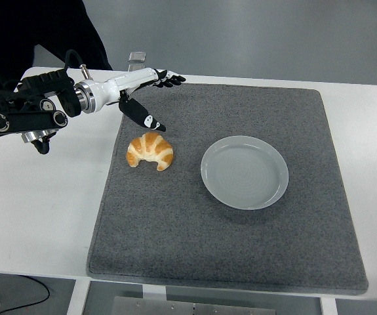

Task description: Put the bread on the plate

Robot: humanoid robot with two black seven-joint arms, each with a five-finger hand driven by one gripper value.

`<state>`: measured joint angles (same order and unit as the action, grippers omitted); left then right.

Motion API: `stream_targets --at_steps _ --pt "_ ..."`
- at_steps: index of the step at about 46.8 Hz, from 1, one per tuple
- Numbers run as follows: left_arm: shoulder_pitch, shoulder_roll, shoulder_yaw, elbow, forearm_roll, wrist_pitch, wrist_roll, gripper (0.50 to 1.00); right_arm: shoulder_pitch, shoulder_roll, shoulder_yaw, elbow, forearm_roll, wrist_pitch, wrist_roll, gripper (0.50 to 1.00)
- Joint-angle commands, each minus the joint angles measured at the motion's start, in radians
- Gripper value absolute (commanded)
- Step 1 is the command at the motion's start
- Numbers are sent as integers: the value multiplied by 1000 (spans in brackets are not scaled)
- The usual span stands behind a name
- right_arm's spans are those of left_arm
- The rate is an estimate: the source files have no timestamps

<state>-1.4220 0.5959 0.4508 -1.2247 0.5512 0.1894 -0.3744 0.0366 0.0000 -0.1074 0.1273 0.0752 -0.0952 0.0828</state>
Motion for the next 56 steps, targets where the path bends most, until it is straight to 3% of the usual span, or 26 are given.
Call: stream_targets --at_steps 1,11,39,56 --pt "-2 19 26 -15 59 -1 0 999 0 0 0 0 0 0 0 952" --pt "-2 33 60 -18 199 -1 0 996 0 0 0 0 0 0 0 952" --pt "12 16 78 -4 205 2 0 996 0 0 0 0 0 0 0 952" --pt "40 -45 92 47 203 24 0 996 0 0 0 0 0 0 0 952"
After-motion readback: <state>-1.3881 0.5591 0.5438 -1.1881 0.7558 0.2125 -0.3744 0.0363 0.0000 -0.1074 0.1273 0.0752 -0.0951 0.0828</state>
